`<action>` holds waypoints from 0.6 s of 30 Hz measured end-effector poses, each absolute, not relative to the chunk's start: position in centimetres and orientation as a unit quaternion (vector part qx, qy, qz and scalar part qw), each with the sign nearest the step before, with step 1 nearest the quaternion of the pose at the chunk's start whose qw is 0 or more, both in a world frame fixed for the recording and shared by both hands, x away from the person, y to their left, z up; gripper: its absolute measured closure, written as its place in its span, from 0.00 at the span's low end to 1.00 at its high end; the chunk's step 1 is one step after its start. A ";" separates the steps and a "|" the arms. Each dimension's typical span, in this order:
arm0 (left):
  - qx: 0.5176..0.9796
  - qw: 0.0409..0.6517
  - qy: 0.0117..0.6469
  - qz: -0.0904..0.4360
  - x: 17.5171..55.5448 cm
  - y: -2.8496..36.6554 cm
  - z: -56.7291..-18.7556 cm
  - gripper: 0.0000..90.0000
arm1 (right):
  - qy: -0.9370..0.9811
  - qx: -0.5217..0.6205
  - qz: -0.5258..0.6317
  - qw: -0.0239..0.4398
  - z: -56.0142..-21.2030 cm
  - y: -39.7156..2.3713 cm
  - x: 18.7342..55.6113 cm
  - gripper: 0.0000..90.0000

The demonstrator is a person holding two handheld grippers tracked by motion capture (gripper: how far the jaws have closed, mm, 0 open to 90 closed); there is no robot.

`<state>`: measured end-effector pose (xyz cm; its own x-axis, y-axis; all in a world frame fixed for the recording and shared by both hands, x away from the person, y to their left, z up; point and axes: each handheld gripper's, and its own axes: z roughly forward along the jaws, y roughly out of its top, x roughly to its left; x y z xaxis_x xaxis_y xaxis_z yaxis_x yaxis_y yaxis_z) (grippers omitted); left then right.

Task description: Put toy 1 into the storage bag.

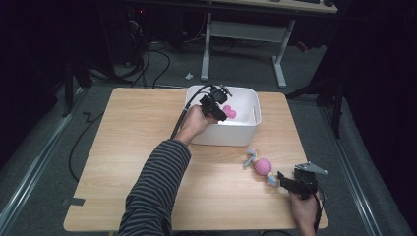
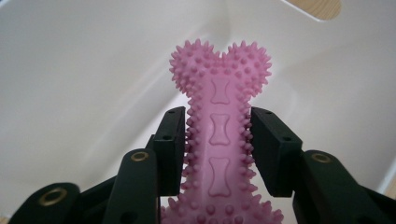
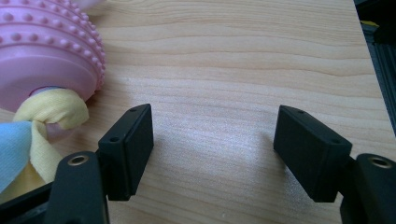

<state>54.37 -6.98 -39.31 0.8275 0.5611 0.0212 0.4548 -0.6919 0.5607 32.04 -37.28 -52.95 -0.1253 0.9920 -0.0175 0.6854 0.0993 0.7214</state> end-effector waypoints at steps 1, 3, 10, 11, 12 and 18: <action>0.913 0.281 0.279 0.092 54.4 -7.0 -39.3 0.59 | 0.692 0.606 0.289 0.265 -53.0 -37.3 32.0 0.32; 0.915 0.280 0.275 0.098 54.2 -7.1 -39.0 0.55 | 0.693 0.605 0.289 0.265 -53.0 -37.3 32.0 0.32; 0.908 0.296 0.277 0.106 53.5 -6.7 -38.0 0.45 | 0.694 0.604 0.288 0.265 -52.9 -37.3 32.1 0.32; 0.908 0.296 0.277 0.106 53.5 -6.7 -38.0 0.45 | 0.694 0.604 0.288 0.265 -52.9 -37.3 32.1 0.32; 0.907 0.299 0.275 0.109 53.3 -6.6 -37.7 0.45 | 0.694 0.604 0.288 0.264 -52.9 -37.3 32.1 0.32; 0.899 0.327 0.266 0.120 51.8 -5.4 -35.6 0.44 | 0.694 0.604 0.288 0.264 -52.9 -37.3 32.1 0.32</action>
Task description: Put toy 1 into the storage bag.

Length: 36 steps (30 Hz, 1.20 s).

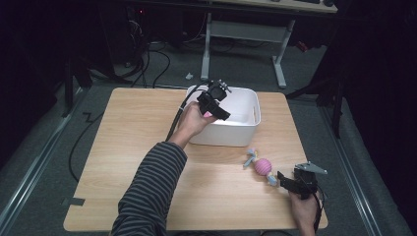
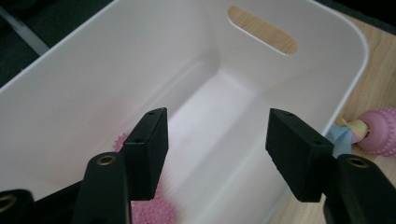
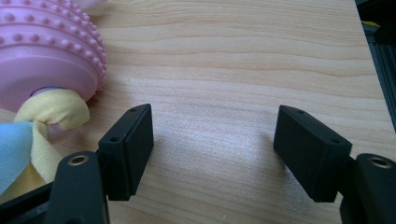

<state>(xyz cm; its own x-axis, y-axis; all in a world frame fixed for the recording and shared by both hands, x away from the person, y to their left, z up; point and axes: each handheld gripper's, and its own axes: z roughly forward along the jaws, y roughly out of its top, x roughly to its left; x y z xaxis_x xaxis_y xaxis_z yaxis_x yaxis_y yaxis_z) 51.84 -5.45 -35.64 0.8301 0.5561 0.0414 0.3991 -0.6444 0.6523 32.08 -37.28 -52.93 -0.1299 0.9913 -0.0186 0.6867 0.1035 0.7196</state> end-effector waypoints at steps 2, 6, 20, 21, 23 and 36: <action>0.896 0.334 0.266 0.124 51.3 -4.9 -35.2 0.43 | 0.694 0.604 0.289 0.266 -53.0 -37.3 32.1 0.32; 0.887 0.347 0.274 0.131 50.2 -3.2 -34.4 0.43 | 0.695 0.602 0.289 0.267 -53.0 -37.3 32.1 0.32; 0.863 0.383 0.300 0.138 47.5 2.1 -33.9 0.44 | 0.693 0.604 0.289 0.265 -53.0 -37.3 32.1 0.32; 0.863 0.383 0.300 0.138 47.5 2.1 -33.9 0.44 | 0.693 0.604 0.289 0.265 -53.0 -37.3 32.1 0.32; 0.861 0.384 0.302 0.139 47.1 2.8 -33.9 0.44 | 0.694 0.604 0.289 0.266 -53.0 -37.3 32.1 0.32; 0.846 0.402 0.318 0.148 44.9 6.7 -33.6 0.43 | 0.694 0.604 0.289 0.266 -53.0 -37.3 32.1 0.32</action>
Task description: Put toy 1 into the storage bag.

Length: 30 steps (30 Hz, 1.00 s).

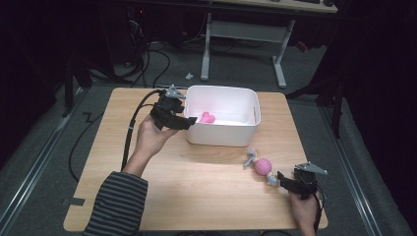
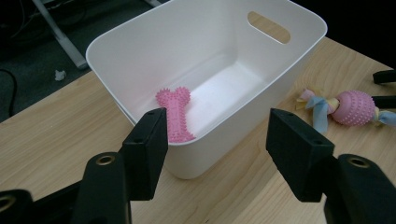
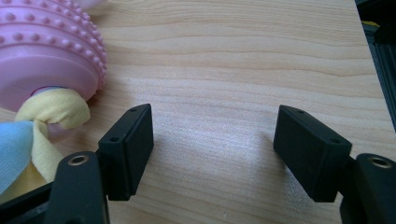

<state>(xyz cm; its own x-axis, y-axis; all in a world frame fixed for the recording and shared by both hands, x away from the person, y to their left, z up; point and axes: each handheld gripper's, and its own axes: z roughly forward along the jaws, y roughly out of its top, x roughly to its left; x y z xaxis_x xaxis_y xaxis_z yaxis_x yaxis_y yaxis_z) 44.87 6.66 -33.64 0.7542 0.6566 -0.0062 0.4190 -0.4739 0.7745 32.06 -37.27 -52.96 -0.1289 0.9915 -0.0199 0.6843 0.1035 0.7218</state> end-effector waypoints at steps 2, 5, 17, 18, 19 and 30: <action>0.844 0.405 0.320 0.149 44.5 7.1 -33.7 0.44 | 0.694 0.604 0.289 0.266 -53.0 -37.3 32.1 0.32; 0.842 0.406 0.322 0.151 44.2 7.6 -33.8 0.44 | 0.694 0.604 0.289 0.266 -53.0 -37.3 32.1 0.32; 0.832 0.411 0.340 0.151 42.5 10.4 -35.0 0.43 | 0.693 0.604 0.289 0.266 -53.0 -37.3 32.1 0.32; 0.832 0.409 0.342 0.153 42.2 10.8 -35.2 0.43 | 0.694 0.604 0.289 0.266 -53.0 -37.3 32.1 0.32; 0.832 0.409 0.342 0.153 42.2 10.8 -35.2 0.43 | 0.694 0.604 0.289 0.266 -53.0 -37.3 32.1 0.32; 0.825 0.412 0.355 0.154 41.1 12.1 -36.5 0.43 | 0.693 0.605 0.289 0.265 -53.0 -37.2 32.0 0.32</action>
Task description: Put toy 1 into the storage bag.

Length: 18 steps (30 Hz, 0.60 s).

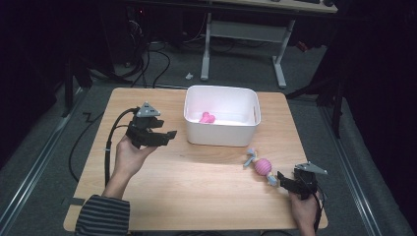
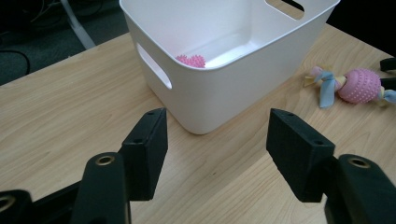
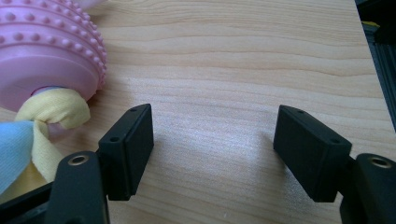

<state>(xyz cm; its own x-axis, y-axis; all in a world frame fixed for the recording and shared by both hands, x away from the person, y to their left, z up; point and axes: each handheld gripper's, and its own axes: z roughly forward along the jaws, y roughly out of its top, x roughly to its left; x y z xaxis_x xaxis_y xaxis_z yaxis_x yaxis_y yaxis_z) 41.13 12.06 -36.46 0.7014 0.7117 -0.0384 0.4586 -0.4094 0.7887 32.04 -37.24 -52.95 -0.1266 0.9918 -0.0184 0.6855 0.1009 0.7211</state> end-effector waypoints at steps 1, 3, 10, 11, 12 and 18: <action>0.825 0.413 0.355 0.153 41.0 12.1 -36.6 0.43 | 0.693 0.605 0.289 0.265 -53.0 -37.2 32.0 0.32; 0.823 0.415 0.357 0.150 40.8 12.3 -36.9 0.43 | 0.693 0.605 0.289 0.265 -53.0 -37.2 32.0 0.32; 0.819 0.418 0.366 0.145 40.2 13.1 -38.0 0.43 | 0.693 0.605 0.289 0.265 -53.0 -37.2 32.0 0.32; 0.818 0.419 0.367 0.144 40.1 13.2 -38.2 0.43 | 0.693 0.605 0.289 0.265 -53.0 -37.2 32.0 0.32; 0.817 0.419 0.369 0.144 40.1 13.3 -38.3 0.43 | 0.693 0.605 0.289 0.265 -53.0 -37.2 32.0 0.32; 0.810 0.425 0.382 0.135 39.8 14.1 -39.6 0.43 | 0.693 0.605 0.289 0.265 -53.0 -37.2 32.0 0.32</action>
<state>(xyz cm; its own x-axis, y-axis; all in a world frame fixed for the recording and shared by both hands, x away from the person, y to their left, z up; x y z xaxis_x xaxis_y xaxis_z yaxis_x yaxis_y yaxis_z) 39.82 14.07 -39.59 0.6722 0.7328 -0.1054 0.5033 -0.3480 0.7909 32.04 -37.24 -52.95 -0.1266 0.9918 -0.0184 0.6854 0.1009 0.7212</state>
